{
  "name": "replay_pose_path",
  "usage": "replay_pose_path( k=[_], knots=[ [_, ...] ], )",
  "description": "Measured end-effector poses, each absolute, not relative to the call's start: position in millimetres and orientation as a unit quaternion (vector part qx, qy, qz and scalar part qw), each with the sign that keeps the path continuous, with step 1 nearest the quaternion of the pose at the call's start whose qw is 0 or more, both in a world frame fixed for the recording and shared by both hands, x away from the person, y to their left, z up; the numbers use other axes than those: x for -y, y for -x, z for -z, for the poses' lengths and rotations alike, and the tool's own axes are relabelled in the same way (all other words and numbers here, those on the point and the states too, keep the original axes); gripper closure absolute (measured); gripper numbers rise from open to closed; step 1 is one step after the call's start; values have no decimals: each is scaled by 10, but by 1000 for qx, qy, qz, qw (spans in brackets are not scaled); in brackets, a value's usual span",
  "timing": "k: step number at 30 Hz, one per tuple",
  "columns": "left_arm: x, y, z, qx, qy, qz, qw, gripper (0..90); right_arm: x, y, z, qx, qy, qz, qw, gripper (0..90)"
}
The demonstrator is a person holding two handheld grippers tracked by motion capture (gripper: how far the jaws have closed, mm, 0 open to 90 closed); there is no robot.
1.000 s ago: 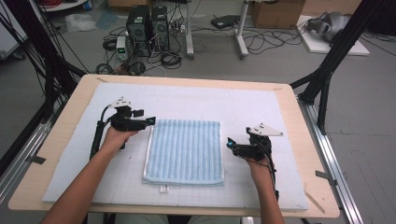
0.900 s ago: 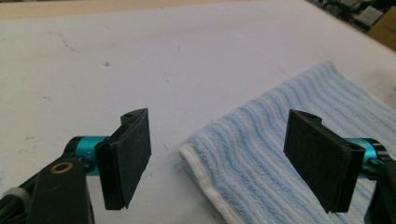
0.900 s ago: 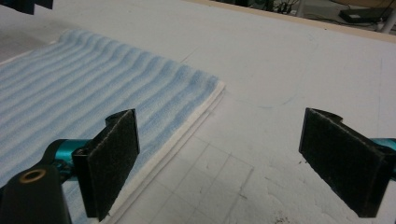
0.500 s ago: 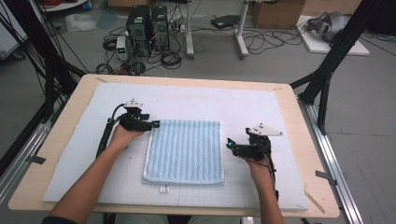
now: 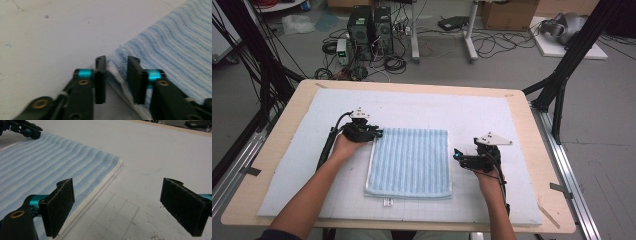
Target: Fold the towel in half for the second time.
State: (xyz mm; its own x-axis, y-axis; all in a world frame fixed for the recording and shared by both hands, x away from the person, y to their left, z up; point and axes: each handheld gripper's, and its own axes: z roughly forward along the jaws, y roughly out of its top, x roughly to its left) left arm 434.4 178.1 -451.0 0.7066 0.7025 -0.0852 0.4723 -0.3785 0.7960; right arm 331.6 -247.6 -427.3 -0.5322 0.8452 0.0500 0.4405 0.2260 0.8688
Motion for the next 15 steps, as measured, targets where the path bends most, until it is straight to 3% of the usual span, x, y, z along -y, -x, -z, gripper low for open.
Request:
replay_pose_path(
  k=[2,15],
  knots=[
    [-1760,-4331,4509,-354,-821,-140,425,839,2479,-3322,4279,-751,-429,-450,223,116],
    [-1844,-4334,4500,-376,-796,-111,461,858,2425,-3424,4293,-756,-430,-449,208,116]
  ],
)
